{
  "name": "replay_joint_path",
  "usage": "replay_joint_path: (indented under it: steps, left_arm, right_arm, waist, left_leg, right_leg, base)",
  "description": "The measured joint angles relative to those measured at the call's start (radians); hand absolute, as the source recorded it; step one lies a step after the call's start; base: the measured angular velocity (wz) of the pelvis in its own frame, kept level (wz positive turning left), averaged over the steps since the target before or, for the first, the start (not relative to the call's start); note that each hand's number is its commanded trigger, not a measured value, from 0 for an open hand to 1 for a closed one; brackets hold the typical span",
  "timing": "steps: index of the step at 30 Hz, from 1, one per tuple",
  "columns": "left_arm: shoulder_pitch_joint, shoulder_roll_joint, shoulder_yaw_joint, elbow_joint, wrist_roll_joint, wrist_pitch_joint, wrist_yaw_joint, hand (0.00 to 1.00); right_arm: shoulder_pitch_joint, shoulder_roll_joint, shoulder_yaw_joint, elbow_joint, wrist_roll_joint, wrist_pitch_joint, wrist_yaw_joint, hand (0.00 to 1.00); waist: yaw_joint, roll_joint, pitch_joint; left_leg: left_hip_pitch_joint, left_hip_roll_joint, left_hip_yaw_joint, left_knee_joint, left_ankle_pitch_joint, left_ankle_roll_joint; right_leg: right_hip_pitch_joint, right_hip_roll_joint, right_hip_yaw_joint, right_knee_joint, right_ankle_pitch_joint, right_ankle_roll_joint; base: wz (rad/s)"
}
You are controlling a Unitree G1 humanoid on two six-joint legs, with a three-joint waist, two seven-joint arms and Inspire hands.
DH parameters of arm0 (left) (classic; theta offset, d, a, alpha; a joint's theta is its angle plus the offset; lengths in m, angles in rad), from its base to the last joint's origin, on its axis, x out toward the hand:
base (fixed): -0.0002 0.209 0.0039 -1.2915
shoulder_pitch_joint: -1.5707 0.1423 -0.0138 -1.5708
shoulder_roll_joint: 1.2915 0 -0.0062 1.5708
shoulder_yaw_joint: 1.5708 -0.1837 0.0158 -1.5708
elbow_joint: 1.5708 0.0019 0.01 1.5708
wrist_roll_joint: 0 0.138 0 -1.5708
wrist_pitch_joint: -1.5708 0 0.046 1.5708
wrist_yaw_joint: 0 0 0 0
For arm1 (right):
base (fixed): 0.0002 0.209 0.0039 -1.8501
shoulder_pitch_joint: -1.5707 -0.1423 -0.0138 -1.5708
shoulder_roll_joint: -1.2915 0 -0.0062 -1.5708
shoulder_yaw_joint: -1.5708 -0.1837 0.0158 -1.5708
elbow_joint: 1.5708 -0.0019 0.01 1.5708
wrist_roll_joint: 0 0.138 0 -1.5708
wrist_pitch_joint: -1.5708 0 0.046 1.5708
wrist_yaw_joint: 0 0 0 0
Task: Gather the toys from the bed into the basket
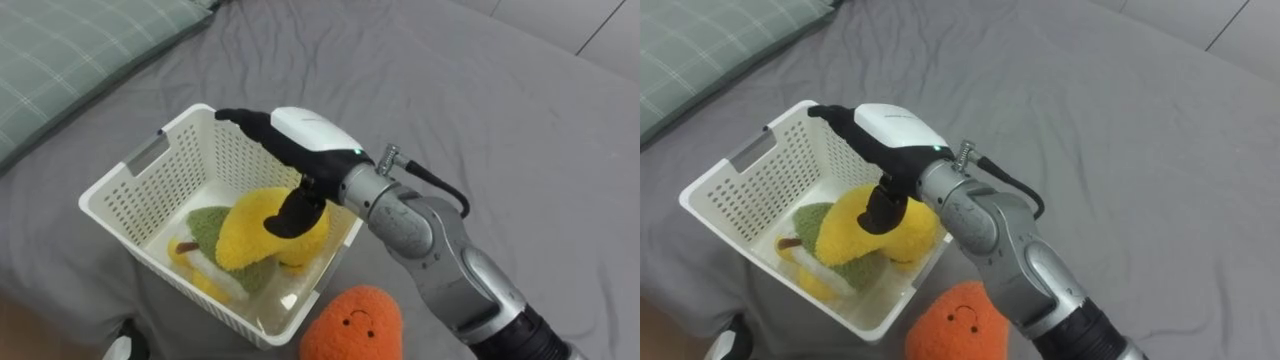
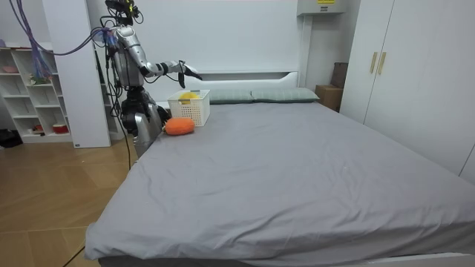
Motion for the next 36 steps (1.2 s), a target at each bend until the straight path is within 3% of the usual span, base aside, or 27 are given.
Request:
replay_joint_path:
  steps: [11, 16, 21, 25, 32, 36]
  left_arm:
    - [0.026, -0.009, 0.029, -0.001, 0.000, 0.001, -0.008, 0.00]
    - [0.072, -0.016, 0.062, 0.000, -0.003, 0.002, 0.003, 0.00]
    - [0.094, -0.026, 0.082, 0.003, -0.007, 0.002, 0.026, 0.00]
    - [0.118, -0.035, 0.106, 0.003, -0.016, 0.002, 0.040, 0.00]
    - [0.127, -0.043, 0.130, 0.002, -0.024, 0.003, 0.041, 0.00]
    - [0.129, -0.045, 0.146, 0.002, -0.024, 0.004, 0.042, 0.00]
  right_arm:
    - [0.053, -0.007, -0.116, 0.000, 0.088, -0.008, -0.065, 0.00]
    - [0.147, -0.011, -0.258, -0.003, 0.197, -0.015, -0.136, 0.00]
    - [0.217, -0.035, -0.344, 0.011, 0.223, -0.016, -0.206, 0.00]
    - [0.246, -0.044, -0.388, 0.012, 0.248, -0.016, -0.258, 0.00]
    - [0.270, -0.046, -0.453, 0.012, 0.279, -0.019, -0.320, 0.00]
    - [0.281, -0.046, -0.478, 0.067, 0.288, -0.040, -0.369, 0.00]
  waist:
    - [-0.014, 0.016, -0.0067]
    - [-0.087, 0.032, -0.0113]
    - [-0.137, 0.052, -0.0127]
    - [-0.155, 0.066, -0.0197]
    - [-0.181, 0.069, -0.0199]
    - [-0.204, 0.072, -0.0210]
  left_leg:
    - [0.021, 0.002, 0.022, -0.003, 0.000, 0.000]
    - [0.038, 0.002, 0.029, -0.008, 0.000, 0.001]
    - [0.046, 0.004, 0.049, -0.008, -0.001, 0.002]
    - [0.062, 0.010, 0.078, -0.016, -0.003, 0.003]
    - [0.069, 0.016, 0.100, -0.016, -0.008, 0.003]
    - [0.070, 0.017, 0.104, -0.016, -0.008, 0.003]
  right_leg:
    - [0.010, 0.001, 0.026, 0.001, 0.000, 0.000]
    - [0.021, 0.000, 0.044, 0.002, 0.001, 0.003]
    - [0.021, 0.002, 0.064, 0.005, 0.001, 0.003]
    - [0.019, 0.008, 0.094, 0.008, 0.002, 0.002]
    - [0.018, 0.011, 0.108, 0.011, 0.003, 0.000]
    - [0.019, 0.012, 0.109, 0.010, 0.003, 0.000]
  base:
    - [-0.05]
    - [-0.04]
    - [-0.12]
    - [-0.21]
    - [-0.06]
    - [-0.01]
